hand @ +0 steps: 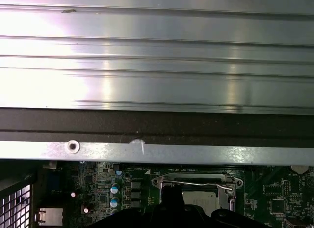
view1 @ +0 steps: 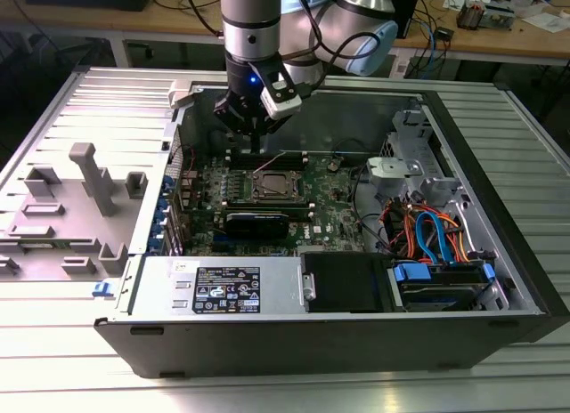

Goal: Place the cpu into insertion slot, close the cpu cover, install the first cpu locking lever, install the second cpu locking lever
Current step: 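Install the first cpu locking lever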

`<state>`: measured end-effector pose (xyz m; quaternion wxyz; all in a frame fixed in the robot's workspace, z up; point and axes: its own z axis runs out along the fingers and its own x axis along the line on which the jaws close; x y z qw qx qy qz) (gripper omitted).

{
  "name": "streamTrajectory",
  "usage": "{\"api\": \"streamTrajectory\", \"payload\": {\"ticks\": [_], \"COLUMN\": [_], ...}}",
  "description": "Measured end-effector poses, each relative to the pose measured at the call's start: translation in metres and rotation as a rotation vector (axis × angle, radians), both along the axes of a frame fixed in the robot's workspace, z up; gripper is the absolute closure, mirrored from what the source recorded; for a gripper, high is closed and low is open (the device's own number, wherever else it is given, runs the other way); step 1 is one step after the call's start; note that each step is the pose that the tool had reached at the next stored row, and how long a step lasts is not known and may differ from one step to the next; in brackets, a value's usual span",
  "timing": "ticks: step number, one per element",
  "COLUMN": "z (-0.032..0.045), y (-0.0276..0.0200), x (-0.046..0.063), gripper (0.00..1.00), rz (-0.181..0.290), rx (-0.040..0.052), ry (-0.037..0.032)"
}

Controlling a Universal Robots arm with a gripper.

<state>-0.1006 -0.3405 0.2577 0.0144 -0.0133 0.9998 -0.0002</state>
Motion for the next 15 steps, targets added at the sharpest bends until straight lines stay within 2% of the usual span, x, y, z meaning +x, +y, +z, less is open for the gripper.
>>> {"api": "streamTrajectory", "payload": {"ticks": [15], "z": [-0.0004], "y": [0.0], "x": [0.001], "gripper": [0.89], "rz": [0.0], "rx": [0.0], "ry": [0.0]}}
